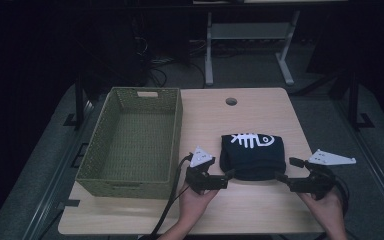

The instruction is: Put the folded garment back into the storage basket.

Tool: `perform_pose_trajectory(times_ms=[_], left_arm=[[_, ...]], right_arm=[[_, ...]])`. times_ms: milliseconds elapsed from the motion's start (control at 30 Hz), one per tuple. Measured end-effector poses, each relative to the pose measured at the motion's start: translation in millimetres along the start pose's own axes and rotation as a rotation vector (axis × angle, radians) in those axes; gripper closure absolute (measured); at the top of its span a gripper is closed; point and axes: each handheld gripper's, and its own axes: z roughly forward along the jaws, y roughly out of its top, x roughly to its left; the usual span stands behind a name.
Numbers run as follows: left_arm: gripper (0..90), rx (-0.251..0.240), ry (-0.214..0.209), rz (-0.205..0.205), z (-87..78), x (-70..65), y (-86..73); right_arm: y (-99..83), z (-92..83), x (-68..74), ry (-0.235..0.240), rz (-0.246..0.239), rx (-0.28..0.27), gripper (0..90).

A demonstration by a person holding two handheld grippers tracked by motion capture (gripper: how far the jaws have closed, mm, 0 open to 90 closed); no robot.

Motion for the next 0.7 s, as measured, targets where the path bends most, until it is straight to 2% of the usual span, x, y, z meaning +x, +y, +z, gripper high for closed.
perform_pose_trajectory(times_ms=[133,200,267,333,367,467,500,533,567,600,700], left_arm=[[18.0,0.002,0.021,-0.017,7.6,5.9,7.7],[19.2,-0.004,0.028,-0.036,11.7,10.6,11.3],[19.9,-0.014,0.064,-0.039,16.3,15.1,14.2],[19.9,-0.022,0.07,-0.08,21.7,20.7,16.2],[20.1,-0.011,0.069,-0.115,28.6,25.5,17.9],[20.0,0.008,0.073,-0.129,36.3,26.4,19.8],[20.1,0.01,0.08,-0.122,40.0,26.4,20.9],[20.2,0.015,0.085,-0.126,43.7,26.1,21.9],[20.1,0.029,0.1,-0.131,51.2,27.7,24.3],[20.2,0.029,0.1,-0.131,51.2,27.7,24.3],[20.2,0.047,0.11,-0.164,61.6,33.2,24.1]], right_arm=[[8.9,8.8,-7.7,-0.004,0.006,0.018,15.7],[13.5,12.1,-11.9,-0.003,0.025,0.024,16.0],[17.9,16.2,-15.9,-0.013,0.028,0.051,16.3],[20.5,20.2,-20.8,-0.028,0.038,0.061,16.3],[22.7,25.2,-26.0,-0.022,0.056,0.074,16.3],[24.6,29.4,-30.9,-0.018,0.079,0.073,17.5],[25.7,31.1,-33.7,-0.014,0.084,0.074,18.5],[26.4,32.5,-36.6,-0.018,0.088,0.067,18.7],[26.2,35.7,-43.3,-0.025,0.113,0.042,20.6],[26.2,35.7,-43.3,-0.025,0.113,0.042,20.6],[21.3,44.0,-55.0,-0.034,0.15,0.06,20.6]])
